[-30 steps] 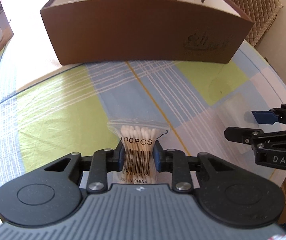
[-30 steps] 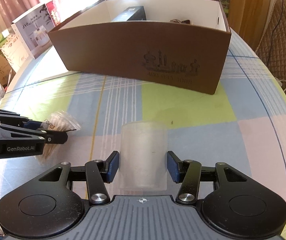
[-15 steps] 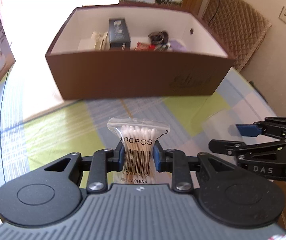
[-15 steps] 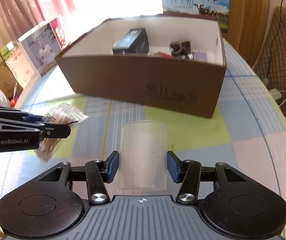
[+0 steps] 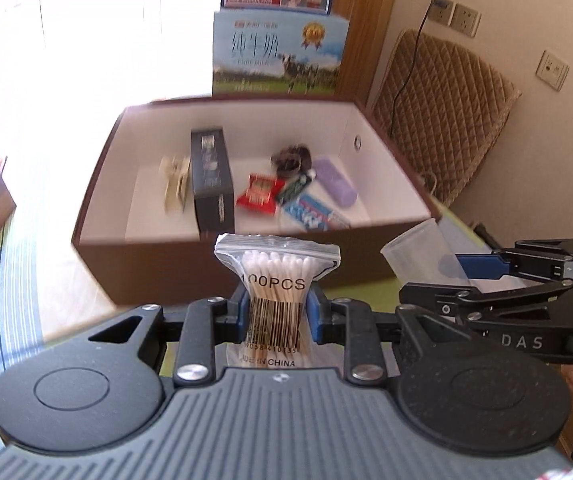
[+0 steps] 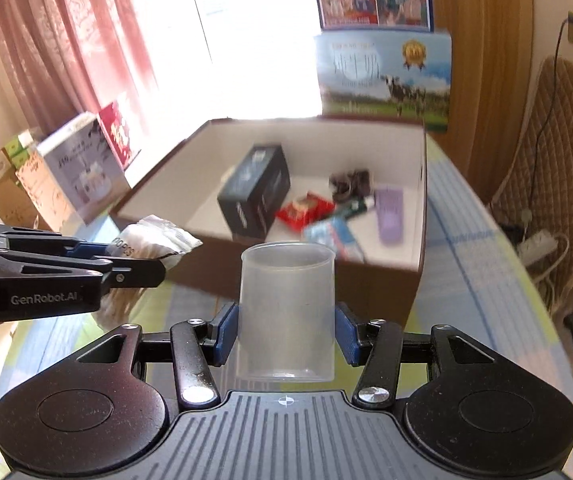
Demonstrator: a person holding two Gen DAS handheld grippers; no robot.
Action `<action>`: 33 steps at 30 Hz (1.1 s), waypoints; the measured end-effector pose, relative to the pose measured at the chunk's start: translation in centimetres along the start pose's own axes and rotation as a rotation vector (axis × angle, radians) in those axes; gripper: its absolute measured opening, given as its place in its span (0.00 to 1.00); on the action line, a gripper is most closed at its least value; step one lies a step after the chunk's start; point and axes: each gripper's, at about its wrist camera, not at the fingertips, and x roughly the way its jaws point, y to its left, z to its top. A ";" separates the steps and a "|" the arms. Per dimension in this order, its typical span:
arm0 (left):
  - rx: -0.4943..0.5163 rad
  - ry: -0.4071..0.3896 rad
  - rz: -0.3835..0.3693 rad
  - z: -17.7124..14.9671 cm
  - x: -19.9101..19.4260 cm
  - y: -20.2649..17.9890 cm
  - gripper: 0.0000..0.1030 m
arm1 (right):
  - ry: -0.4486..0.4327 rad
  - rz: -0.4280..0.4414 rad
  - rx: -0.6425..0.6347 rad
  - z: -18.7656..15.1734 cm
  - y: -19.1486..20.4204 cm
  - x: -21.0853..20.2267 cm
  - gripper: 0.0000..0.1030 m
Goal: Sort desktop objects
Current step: 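Lift and carry the swab bag and clear cup with both grippers into the box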
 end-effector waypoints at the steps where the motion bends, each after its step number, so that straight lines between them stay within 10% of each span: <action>1: 0.002 -0.010 -0.001 0.6 0.1 0.0 0.23 | -0.009 -0.002 -0.002 0.5 -0.1 0.1 0.47; 33: -0.060 -0.009 0.104 7.3 6.5 6.3 0.23 | 0.056 -0.023 0.008 7.0 -1.7 10.1 0.47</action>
